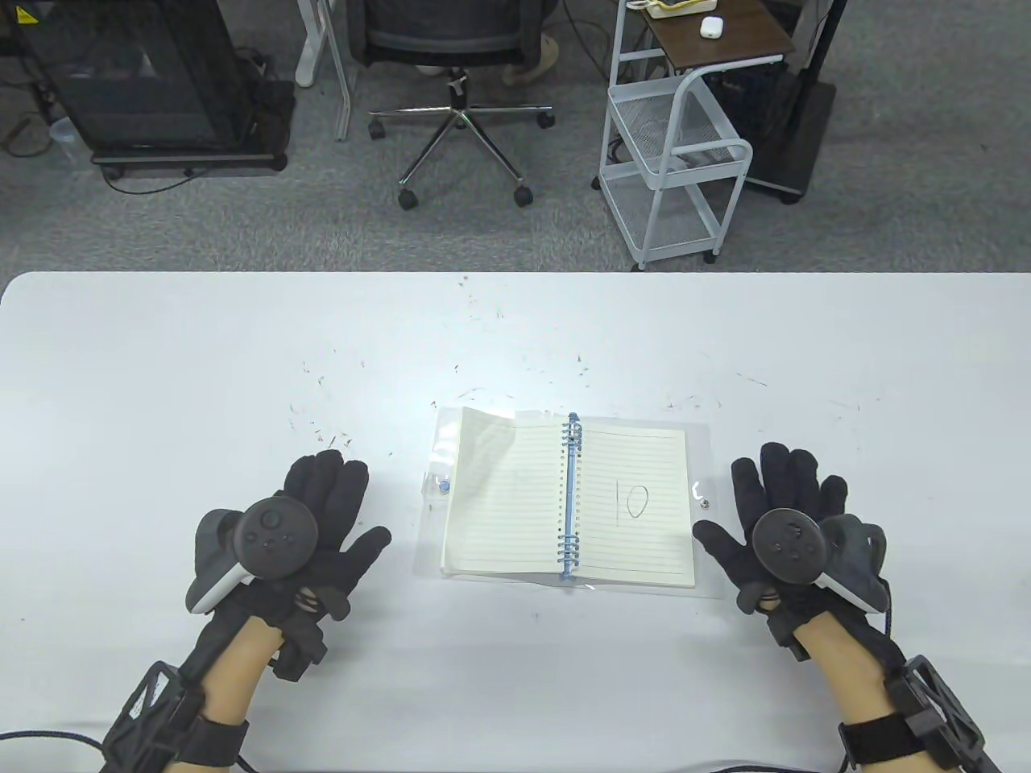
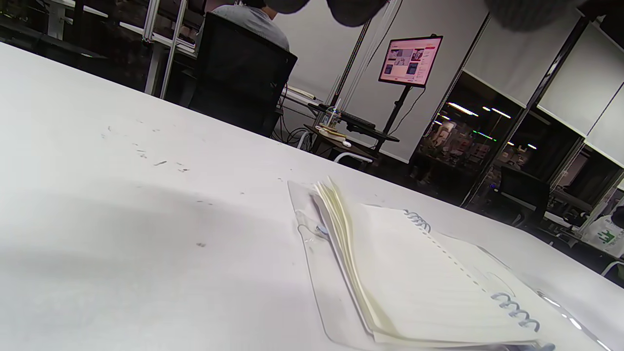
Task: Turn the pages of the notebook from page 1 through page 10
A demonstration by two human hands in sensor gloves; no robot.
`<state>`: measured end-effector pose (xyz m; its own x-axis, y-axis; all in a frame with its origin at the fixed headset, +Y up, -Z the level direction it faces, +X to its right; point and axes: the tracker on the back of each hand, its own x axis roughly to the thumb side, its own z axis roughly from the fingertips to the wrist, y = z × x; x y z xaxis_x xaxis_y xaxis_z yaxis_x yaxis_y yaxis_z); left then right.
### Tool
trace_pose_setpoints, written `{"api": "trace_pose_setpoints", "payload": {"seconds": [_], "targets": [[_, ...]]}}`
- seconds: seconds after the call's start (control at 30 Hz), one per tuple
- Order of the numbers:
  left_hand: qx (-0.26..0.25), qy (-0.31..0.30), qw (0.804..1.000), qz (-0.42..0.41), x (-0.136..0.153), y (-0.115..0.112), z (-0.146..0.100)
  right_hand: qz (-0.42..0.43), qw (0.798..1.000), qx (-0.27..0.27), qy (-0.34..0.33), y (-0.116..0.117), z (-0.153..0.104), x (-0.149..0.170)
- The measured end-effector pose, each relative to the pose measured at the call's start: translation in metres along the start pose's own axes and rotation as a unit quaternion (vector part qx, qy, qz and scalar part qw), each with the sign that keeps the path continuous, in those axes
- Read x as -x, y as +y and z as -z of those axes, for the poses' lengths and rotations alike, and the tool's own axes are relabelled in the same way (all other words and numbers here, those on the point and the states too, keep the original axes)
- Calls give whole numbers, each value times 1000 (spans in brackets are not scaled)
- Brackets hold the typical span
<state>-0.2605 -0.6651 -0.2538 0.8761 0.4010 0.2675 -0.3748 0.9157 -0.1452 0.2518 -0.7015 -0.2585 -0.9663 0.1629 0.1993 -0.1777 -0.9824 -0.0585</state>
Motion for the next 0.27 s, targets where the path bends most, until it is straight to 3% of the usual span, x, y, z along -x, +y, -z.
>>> {"api": "trace_pose_setpoints", "payload": {"seconds": [0.27], "targets": [[8, 4, 1000, 4, 0, -4, 1, 2, 1000, -8, -6, 2, 1, -1]]}}
